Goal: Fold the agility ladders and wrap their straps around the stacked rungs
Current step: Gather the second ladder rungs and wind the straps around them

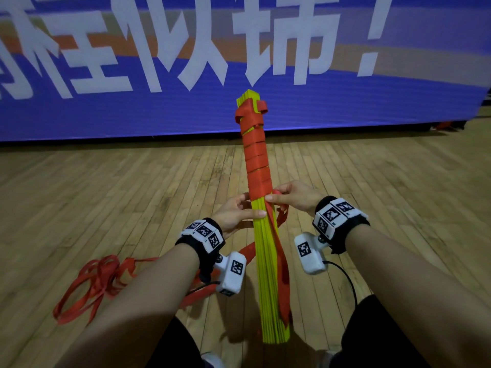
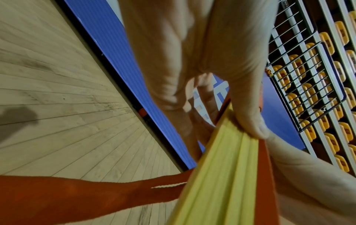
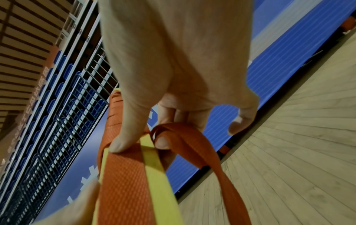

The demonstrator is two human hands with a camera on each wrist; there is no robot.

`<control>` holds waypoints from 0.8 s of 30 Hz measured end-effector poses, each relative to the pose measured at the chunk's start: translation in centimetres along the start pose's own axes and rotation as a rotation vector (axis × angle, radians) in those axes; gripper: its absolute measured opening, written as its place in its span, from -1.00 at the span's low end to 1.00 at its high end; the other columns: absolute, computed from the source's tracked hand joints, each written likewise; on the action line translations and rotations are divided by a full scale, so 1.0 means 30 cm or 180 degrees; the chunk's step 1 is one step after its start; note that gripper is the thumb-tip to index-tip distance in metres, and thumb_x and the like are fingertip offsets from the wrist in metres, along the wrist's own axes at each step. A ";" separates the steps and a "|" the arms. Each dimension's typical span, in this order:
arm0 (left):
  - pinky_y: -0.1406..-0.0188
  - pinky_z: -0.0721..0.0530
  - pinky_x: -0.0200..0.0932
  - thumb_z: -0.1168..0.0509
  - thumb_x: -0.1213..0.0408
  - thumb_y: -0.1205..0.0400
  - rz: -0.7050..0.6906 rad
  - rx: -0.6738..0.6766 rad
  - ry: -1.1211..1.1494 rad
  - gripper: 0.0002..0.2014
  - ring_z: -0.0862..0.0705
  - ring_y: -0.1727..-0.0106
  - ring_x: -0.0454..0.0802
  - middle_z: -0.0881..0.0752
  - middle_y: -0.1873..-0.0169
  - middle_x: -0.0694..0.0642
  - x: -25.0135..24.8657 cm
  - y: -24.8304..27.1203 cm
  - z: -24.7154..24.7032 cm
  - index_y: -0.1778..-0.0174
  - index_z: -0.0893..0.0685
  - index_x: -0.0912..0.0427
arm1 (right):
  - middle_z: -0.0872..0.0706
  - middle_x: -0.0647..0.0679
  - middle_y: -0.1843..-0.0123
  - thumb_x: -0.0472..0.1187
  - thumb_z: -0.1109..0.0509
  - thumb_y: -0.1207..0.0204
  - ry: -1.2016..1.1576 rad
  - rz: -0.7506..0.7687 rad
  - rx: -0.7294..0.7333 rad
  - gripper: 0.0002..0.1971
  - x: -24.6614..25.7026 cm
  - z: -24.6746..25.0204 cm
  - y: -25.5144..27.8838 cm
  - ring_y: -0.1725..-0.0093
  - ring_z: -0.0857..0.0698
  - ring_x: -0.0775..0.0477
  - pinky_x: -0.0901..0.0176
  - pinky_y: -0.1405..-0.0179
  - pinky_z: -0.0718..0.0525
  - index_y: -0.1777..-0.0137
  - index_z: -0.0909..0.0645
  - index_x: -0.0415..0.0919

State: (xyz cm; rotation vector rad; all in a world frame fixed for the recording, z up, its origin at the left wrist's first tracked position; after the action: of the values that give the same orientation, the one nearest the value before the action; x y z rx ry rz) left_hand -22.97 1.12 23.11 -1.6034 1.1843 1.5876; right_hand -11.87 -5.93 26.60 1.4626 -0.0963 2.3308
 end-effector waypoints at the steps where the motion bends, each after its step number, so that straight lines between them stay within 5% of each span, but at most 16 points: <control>1: -0.10 -0.74 0.06 -0.39 0.59 -0.50 0.0018 -0.0020 0.0000 -0.46 -0.75 -0.10 0.12 -0.73 -0.13 0.23 0.003 0.000 0.002 -0.41 -0.49 0.27 | -0.74 -0.33 0.12 -0.08 -0.47 -0.50 0.0015 0.0000 0.0005 -0.71 0.000 -0.001 0.002 0.19 -0.65 -0.15 0.08 -0.07 -0.61 0.04 -0.75 -0.36; 6: -0.21 -0.67 0.16 -0.41 0.59 -0.49 0.0007 -0.0076 -0.0149 -0.46 -0.73 -0.15 0.17 -0.73 -0.16 0.28 -0.002 -0.002 0.006 -0.38 -0.48 0.20 | -0.71 -0.36 0.13 -0.09 -0.47 -0.49 0.0136 0.0011 -0.0013 -0.64 0.009 0.004 0.007 0.21 -0.59 -0.09 0.07 -0.02 -0.58 -0.02 -0.73 -0.45; 9: -0.09 -0.74 0.06 -0.42 0.59 -0.48 -0.0038 -0.0173 -0.0182 -0.54 -0.76 -0.04 0.12 -0.76 -0.05 0.23 -0.010 -0.004 0.007 -0.24 -0.53 0.14 | -0.71 -0.48 -0.09 -0.11 -0.43 -0.54 0.0135 0.0028 0.0043 -0.65 0.009 0.005 0.007 0.14 -0.61 -0.11 0.06 -0.08 -0.61 -0.09 -0.72 -0.44; 12: 0.02 -0.77 -0.04 -0.44 0.59 -0.47 -0.0049 -0.0315 -0.0232 -0.59 -0.77 0.02 0.08 -0.76 0.01 0.20 -0.007 -0.007 0.014 -0.13 -0.55 0.12 | -0.76 -0.35 0.02 -0.14 -0.35 -0.60 0.0284 -0.0078 0.0101 -0.71 -0.005 0.011 0.007 0.11 -0.66 -0.05 0.07 -0.19 -0.57 -0.08 -0.72 -0.37; 16: 0.14 -0.78 -0.12 -0.49 0.56 -0.43 -0.0049 -0.0524 -0.0364 -0.60 -0.78 0.10 0.01 -0.75 0.04 0.17 -0.007 -0.015 0.026 -0.07 -0.56 0.12 | -0.73 0.03 0.24 -0.19 -0.34 -0.61 0.0508 -0.0188 -0.0033 -0.80 -0.015 0.025 0.004 0.21 -0.67 0.14 0.41 0.20 -0.53 -0.03 -0.75 -0.30; 20: 0.33 -0.75 -0.25 -0.51 0.55 -0.42 -0.0095 -0.0728 -0.0464 -0.55 -0.75 0.20 -0.07 -0.73 0.12 0.10 -0.022 -0.020 0.030 -0.14 -0.52 0.21 | -0.70 0.05 0.37 -0.18 -0.42 -0.56 0.0676 -0.0131 -0.0366 -0.83 -0.015 0.036 -0.017 0.38 -0.61 0.18 0.44 0.42 -0.53 0.14 -0.77 -0.26; 24: 0.30 -0.74 -0.25 -0.54 0.54 -0.39 -0.0151 -0.0885 -0.0512 -0.47 -0.74 0.15 -0.06 -0.73 0.10 0.09 -0.032 -0.022 0.041 -0.23 -0.50 0.26 | -0.73 0.00 0.37 -0.14 -0.38 -0.59 0.0632 -0.0108 -0.0379 -0.74 -0.008 0.027 -0.019 0.41 -0.55 0.15 0.37 0.38 -0.51 0.27 -0.76 -0.21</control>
State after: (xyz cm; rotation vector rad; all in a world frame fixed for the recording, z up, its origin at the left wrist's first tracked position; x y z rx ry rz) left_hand -22.84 2.68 23.78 -1.6217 0.8650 1.8759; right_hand -10.89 -5.69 26.68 1.1620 -0.1518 2.3845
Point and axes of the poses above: each hand's wrist, its own y-axis away from the middle knuckle, its own z-axis out of the back of the hand, x = y × z, the point moved 8 cm from there along -y, towards the middle knuckle
